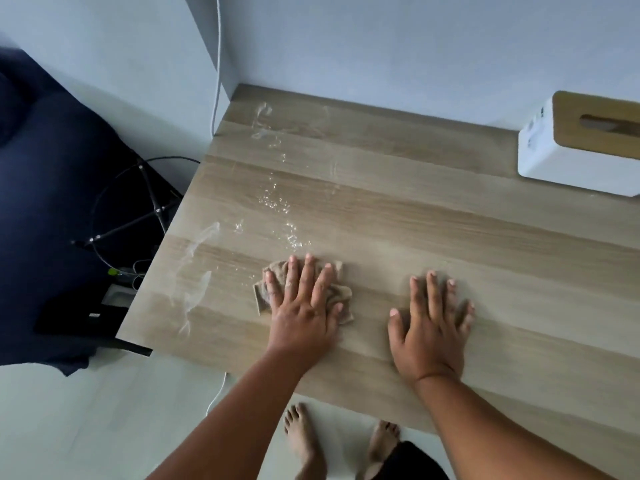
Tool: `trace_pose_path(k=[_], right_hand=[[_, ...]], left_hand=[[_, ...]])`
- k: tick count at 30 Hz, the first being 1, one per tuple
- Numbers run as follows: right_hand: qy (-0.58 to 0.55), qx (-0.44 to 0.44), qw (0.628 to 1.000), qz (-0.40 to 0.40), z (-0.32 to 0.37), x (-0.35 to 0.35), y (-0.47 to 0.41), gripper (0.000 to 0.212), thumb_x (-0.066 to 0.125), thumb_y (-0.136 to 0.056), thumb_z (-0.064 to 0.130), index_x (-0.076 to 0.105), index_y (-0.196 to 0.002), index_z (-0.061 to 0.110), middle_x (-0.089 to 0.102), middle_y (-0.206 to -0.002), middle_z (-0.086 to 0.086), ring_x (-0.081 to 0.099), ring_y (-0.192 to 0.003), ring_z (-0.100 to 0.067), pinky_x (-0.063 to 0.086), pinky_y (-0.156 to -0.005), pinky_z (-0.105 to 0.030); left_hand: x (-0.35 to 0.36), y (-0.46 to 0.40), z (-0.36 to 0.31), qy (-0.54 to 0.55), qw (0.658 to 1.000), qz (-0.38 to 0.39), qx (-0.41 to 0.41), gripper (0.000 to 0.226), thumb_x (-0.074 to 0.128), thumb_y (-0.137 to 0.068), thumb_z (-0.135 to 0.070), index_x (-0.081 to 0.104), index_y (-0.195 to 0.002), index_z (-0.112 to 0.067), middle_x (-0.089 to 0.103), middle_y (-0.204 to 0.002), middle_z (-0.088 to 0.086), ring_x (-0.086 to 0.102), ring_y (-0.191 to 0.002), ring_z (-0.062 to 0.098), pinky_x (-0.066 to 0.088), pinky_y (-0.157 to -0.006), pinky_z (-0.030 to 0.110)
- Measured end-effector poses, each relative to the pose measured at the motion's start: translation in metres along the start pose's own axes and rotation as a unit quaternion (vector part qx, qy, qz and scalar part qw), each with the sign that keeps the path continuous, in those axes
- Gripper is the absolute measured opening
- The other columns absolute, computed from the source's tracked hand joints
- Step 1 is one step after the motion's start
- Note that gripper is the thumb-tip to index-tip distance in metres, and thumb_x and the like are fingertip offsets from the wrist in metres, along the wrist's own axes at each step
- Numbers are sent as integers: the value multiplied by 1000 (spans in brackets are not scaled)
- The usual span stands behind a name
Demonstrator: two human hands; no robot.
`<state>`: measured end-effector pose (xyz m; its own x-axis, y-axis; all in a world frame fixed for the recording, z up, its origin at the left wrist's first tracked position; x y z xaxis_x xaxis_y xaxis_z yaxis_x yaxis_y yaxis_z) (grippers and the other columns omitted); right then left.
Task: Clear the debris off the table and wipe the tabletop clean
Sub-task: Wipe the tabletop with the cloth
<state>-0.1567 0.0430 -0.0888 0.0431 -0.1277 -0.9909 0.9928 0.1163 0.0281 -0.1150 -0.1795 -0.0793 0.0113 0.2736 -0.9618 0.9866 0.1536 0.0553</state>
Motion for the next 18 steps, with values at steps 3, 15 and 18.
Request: trace_pose_path(k=[3,15,18], right_hand=[[1,4,1000,6,-1,2,0,76,39,-92,56,36,-160,23,19,-173,-3,7,-161,-34,8,-125,-66],[-1,2,1000,6,-2,3,-1,75,42,-93,57,31,-161,28,14,-174,-2,6,-161,-33,8,-125,-67],[4,2,1000,4,-4,4,0,76,43,-93,57,30,-162,28,13,-174,-2,4,-161,-32,9,-125,-67]], left_hand=[[10,-2,-26,-44,996,37,66,68,44,-99,-51,33,-162,-28,17,-172,11,8,-159,40,10,-118,75],[-10,42,43,-26,997,-12,71,66,43,-94,-38,45,-156,-14,29,-169,11,22,-158,36,21,-120,71],[-11,20,46,-22,1000,5,-17,72,38,-93,-44,41,-158,-13,26,-170,11,17,-159,34,12,-124,68]])
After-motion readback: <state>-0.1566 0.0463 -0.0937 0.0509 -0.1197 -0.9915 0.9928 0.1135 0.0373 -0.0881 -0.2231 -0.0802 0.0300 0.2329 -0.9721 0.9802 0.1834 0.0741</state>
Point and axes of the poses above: each hand's wrist, its own y-axis away from the middle knuckle, its own x-axis out of the palm, z = x × y, the point moved 10 cm from there along -y, towards the middle knuckle
